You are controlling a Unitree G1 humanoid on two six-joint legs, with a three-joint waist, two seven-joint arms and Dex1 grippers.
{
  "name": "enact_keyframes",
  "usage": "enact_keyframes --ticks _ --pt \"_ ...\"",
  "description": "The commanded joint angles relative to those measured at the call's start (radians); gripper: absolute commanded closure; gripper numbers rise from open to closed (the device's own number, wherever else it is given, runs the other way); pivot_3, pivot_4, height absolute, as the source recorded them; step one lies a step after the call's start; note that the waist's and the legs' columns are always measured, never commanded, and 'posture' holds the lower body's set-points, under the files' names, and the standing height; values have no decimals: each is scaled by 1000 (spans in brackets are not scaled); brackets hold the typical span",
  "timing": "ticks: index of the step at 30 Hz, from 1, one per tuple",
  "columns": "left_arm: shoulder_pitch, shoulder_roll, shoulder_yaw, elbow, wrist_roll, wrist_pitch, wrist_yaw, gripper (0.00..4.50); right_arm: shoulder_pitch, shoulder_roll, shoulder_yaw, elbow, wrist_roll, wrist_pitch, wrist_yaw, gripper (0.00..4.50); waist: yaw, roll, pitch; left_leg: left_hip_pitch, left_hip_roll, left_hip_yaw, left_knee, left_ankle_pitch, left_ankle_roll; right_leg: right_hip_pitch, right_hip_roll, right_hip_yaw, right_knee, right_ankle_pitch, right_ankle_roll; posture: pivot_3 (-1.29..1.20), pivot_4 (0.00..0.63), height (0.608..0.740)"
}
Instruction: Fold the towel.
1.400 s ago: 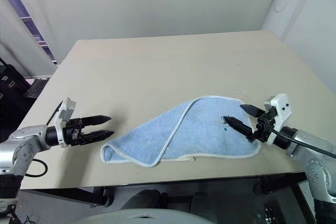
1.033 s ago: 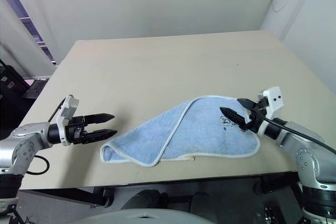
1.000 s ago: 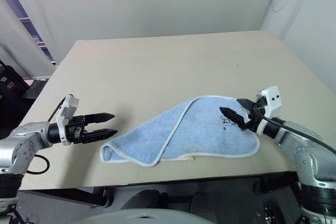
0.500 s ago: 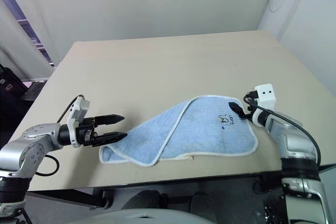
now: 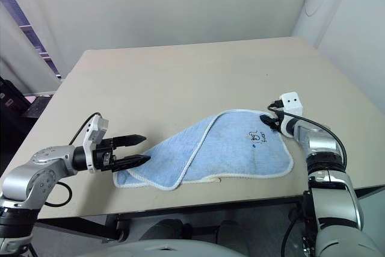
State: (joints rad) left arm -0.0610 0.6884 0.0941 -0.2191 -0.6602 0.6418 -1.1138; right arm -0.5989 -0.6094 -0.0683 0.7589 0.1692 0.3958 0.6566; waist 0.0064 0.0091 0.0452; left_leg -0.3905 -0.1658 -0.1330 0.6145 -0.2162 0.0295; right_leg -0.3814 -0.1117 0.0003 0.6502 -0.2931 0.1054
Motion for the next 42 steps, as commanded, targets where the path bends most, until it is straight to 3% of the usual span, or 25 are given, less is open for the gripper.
enact_keyframes --ticks 1,5,6,11,20,28,32,34,38,42 --pt "-14 25 20 -47 -2 -20 1 0 3 -18 40 -35 -24 36 74 2809 0 0 0 0 0 0 0 0 0 0 0 0 0 0 0 0 0 740" --pt "-22 24 18 -48 -1 -27 10 0 7 -31 62 -35 -50 48 99 4323 4 0 0 0 0 0 -1 0 0 -1 0 0 0 0 0 0 0 740" --pt "-24 23 16 -46 0 -31 11 0 8 -32 66 -36 -59 33 94 4488 5 -1 -1 0 0 0 -1 0 0 -1 0 0 0 0 0 0 0 740" --pt "-38 11 6 -42 -9 -47 -2 0 -12 -32 6 -111 -31 14 53 4488 6 -1 -1 0 0 0 -1 0 0 0 0 1 0 0 0 0 0 740" --pt "-90 -9 -47 -40 -5 -69 -54 0 -107 34 -162 -559 127 194 -120 4488 4 2 1 -4 1 0 -3 0 0 -9 4 7 1 2 2 0 0 740" --pt "-220 -124 -174 -43 24 -117 -58 0 -399 181 -224 -378 143 177 -361 4488 6 2 1 -4 2 0 -2 0 -1 -9 8 10 0 3 0 0 0 740" --pt "-266 -168 -242 -13 60 -139 -70 0 -452 207 -192 -279 102 105 -409 4488 5 2 1 -3 2 1 -3 1 -1 -9 9 11 0 3 0 0 0 740" --pt "-290 -186 -281 30 109 -154 -55 0 -464 217 -183 -247 90 84 -424 4488 5 2 1 -3 2 1 -3 1 -1 -10 9 11 0 3 0 0 0 740" --pt "-362 -226 -453 142 343 -158 80 0 -480 235 -179 -191 75 47 -452 4488 4 2 1 -3 2 1 -4 1 -2 -10 9 12 1 4 0 0 0 740" --pt "-386 -285 -517 220 420 -163 125 0 -485 239 -196 -162 81 37 -477 4488 0 2 1 -3 2 1 -4 2 -1 -11 11 13 2 5 0 0 0 740"
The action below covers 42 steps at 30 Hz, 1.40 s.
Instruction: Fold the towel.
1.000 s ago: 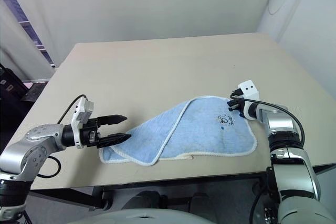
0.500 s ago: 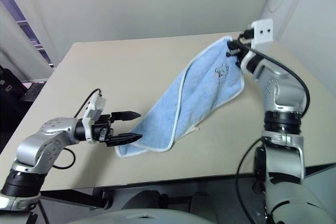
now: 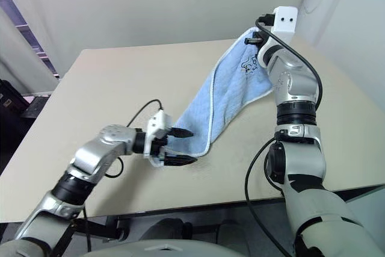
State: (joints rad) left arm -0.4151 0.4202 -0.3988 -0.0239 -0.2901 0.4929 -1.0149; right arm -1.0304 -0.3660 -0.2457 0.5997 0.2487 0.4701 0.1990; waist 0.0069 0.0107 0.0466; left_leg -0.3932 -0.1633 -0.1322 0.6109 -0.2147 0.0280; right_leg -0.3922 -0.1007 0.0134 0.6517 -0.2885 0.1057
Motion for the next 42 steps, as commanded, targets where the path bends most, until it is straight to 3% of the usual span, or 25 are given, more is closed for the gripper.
enact_keyframes --ticks 1,5,14,17,28,34,42 --pt "-35 -28 -33 36 59 -9 30 0 -54 -5 -22 2 2 -40 -28 4488 -1 0 0 0 0 0 0 0 0 0 0 0 0 1 1 0 0 740" --pt "-64 -67 -74 65 100 81 65 0 -65 -11 -49 25 16 -47 -52 4488 -1 0 0 0 1 0 0 0 0 0 0 0 2 1 1 0 0 740" --pt "-107 -57 -120 113 160 131 52 0 -53 -18 -57 14 19 -48 -59 4488 -19 0 0 0 1 0 1 0 0 1 2 1 2 1 1 0 0 740" --pt "-111 -61 -144 119 179 129 41 611 -45 -17 -55 4 14 -48 -62 4500 -20 0 0 1 1 0 1 1 0 1 2 1 2 1 1 0 0 740" --pt "-108 -50 -156 124 209 105 -3 4431 -18 -23 -53 -23 10 -34 -64 4500 -20 0 0 1 1 -1 1 1 0 1 2 1 2 1 1 0 0 740" --pt "-118 -57 -60 91 100 142 -72 4491 0 -29 -51 -26 4 -33 -68 4500 -20 0 0 1 1 -1 1 1 1 1 2 1 2 1 1 0 0 740" --pt "-198 42 295 83 -226 334 -177 4491 66 -56 -47 -106 -1 -8 -67 4500 -24 0 0 0 2 -1 1 1 1 -2 2 1 4 1 1 0 0 740"
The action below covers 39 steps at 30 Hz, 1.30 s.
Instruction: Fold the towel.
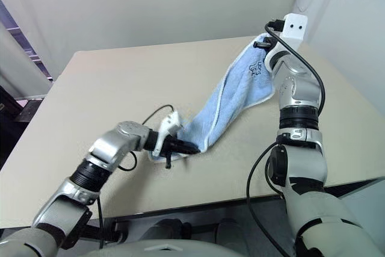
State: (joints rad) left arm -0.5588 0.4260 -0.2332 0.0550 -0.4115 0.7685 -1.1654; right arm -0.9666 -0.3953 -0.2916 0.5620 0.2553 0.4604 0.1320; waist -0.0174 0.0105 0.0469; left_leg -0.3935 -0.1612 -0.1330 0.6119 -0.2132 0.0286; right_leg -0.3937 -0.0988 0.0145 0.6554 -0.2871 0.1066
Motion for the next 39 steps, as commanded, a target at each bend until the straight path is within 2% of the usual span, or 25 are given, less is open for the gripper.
enact_keyframes --ticks 1,4,6,12,17,20,24,28,39 --pt "-74 53 173 34 -133 78 -28 4491 14 -35 2 -80 -12 3 3 4500 0 0 0 0 0 0 0 0 0 0 0 0 0 0 0 0 0 740" --pt "-113 91 244 129 -160 99 -19 4491 47 -61 -12 -116 -6 21 6 4500 0 0 0 0 0 0 0 0 0 0 1 0 0 0 0 0 0 740" --pt "-118 118 246 169 -150 82 -37 4491 61 -76 -19 -122 -5 26 4 4500 0 0 0 0 0 0 0 0 0 0 1 0 0 0 0 0 0 740" --pt "-21 175 101 70 -111 29 -154 4491 98 -103 -10 -140 -9 45 19 4500 0 0 0 0 0 0 0 0 -1 0 0 1 0 0 0 0 0 740" --pt "23 177 28 81 -61 -28 -166 4491 128 -101 2 -186 -8 73 32 4500 2 0 0 0 1 0 0 0 -2 0 1 1 0 1 -2 0 0 740" --pt "41 168 -3 85 -36 -62 -171 3755 150 -93 8 -214 -6 88 32 4500 2 0 0 0 1 0 0 -1 -3 0 1 3 0 1 -3 0 0 740" --pt "53 156 -44 81 15 -112 -152 2348 169 -86 14 -240 -6 102 32 4500 5 0 0 0 0 0 0 -1 -3 0 1 3 0 1 -2 0 0 740" --pt "76 140 -78 70 54 -178 -147 2348 182 -82 17 -259 -6 111 33 4500 4 0 0 0 1 0 0 0 -2 0 1 3 0 1 -2 0 0 740" --pt "37 -55 -143 152 180 -378 -26 2348 173 -71 16 -254 -9 107 27 4500 7 0 0 0 0 0 1 0 -2 2 1 3 -1 1 -2 0 0 740"
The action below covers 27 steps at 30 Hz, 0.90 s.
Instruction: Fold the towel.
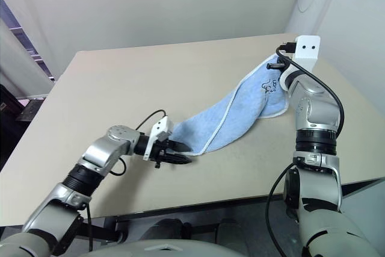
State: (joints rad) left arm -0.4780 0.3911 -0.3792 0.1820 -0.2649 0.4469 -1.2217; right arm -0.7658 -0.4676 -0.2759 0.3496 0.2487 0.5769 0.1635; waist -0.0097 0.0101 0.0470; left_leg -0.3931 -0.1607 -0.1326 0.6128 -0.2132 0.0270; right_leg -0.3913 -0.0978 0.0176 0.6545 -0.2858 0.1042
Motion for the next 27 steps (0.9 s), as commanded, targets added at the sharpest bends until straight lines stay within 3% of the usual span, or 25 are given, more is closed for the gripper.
enact_keyframes --ticks 1,6,14,17,21,27 --pt "-53 -31 -7 48 60 -86 45 2348 -28 1 0 -41 -3 -10 -5 4500 -2 0 0 0 0 0 0 0 1 0 0 0 0 0 0 0 0 740" --pt "-70 -57 -65 164 184 -249 93 2348 -20 1 -1 -47 -7 -14 -9 4500 -2 0 0 0 0 0 0 0 1 0 0 0 0 0 0 0 0 740" --pt "-74 -70 -60 193 198 -271 60 2348 -6 -3 -4 -65 -13 -8 -14 4500 0 0 0 0 0 0 1 0 1 1 0 0 0 1 1 0 0 740" --pt "-70 -73 -55 188 188 -263 48 2963 -7 -2 -4 -65 -12 -8 -16 4500 0 0 0 0 0 0 1 0 1 1 0 0 0 1 1 0 0 740" --pt "-67 -66 -46 169 175 -238 31 4362 -14 1 -4 -53 -11 -10 -18 4500 -2 0 0 0 0 0 0 1 1 0 0 0 0 1 1 0 0 740" --pt "-64 -51 7 107 113 -119 3 4474 -15 8 0 -47 -10 -15 -15 4500 -3 0 0 0 0 0 0 1 1 0 1 0 0 1 1 0 0 740"
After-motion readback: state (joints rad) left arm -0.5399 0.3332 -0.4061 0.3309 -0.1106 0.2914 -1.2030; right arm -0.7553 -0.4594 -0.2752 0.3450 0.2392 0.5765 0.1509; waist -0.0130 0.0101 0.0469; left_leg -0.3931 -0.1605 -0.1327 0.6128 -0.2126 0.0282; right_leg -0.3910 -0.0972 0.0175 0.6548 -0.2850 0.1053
